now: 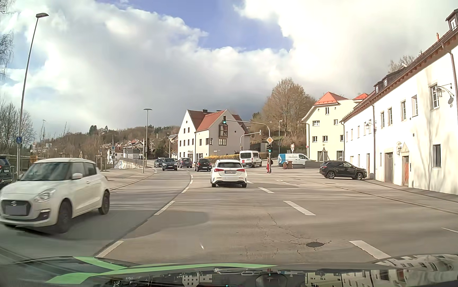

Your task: Follow the waypoints while adhering to traffic rules and regulations

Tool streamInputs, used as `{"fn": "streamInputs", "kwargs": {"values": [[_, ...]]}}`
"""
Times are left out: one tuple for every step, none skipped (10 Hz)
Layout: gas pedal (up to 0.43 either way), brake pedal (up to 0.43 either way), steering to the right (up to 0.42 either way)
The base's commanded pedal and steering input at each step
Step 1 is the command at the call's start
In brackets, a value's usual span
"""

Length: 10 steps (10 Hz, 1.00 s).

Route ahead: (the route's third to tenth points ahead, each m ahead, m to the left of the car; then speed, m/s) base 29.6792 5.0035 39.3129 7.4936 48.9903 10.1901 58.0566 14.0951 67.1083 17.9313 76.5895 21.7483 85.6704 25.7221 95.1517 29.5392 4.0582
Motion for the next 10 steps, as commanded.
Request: {"fn": "streamInputs", "kwargs": {"values": [[0.311, 0.000, -0.037], [0.311, 0.000, -0.036], [0.311, 0.000, -0.032], [0.311, 0.000, -0.030], [0.311, 0.000, -0.029], [0.299, 0.000, -0.029], [0.287, 0.000, -0.029], [0.287, 0.000, -0.030], [0.287, 0.000, -0.032], [0.287, 0.000, -0.035]]}}
